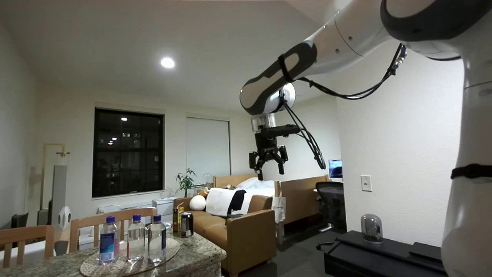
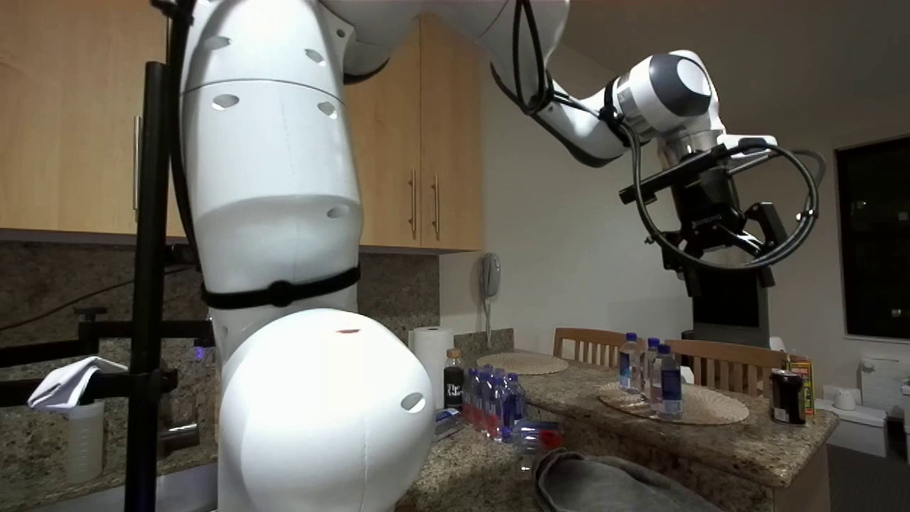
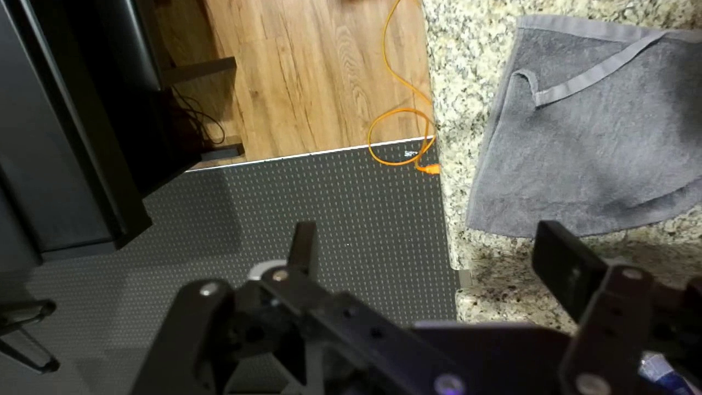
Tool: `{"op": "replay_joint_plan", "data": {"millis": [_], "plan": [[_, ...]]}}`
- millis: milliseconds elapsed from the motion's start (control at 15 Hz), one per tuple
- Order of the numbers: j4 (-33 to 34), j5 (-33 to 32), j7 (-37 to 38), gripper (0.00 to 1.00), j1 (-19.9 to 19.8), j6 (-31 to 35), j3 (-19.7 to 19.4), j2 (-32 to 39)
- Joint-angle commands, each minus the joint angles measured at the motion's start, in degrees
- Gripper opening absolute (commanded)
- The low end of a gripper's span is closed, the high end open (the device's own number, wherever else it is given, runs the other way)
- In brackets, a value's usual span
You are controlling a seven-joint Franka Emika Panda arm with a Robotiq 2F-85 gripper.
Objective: Move the towel to the left
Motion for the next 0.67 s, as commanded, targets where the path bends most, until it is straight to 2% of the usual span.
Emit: {"op": "replay_joint_plan", "data": {"millis": [0,267,400,467,533,600], "plan": [[4.37,4.99,-6.24,1.0,1.08,1.73,-1.45,6.4],[7.18,6.27,-15.07,1.0,1.57,0.49,-1.15,11.75],[8.13,3.27,-14.98,1.0,2.08,0.22,-0.85,14.46],[7.53,0.32,-10.27,1.0,2.48,1.92,-0.96,15.73],[6.51,3.32,-12.36,1.0,2.13,1.4,-1.0,13.3],[6.66,2.13,-11.74,1.0,2.33,1.56,-0.99,14.48]]}}
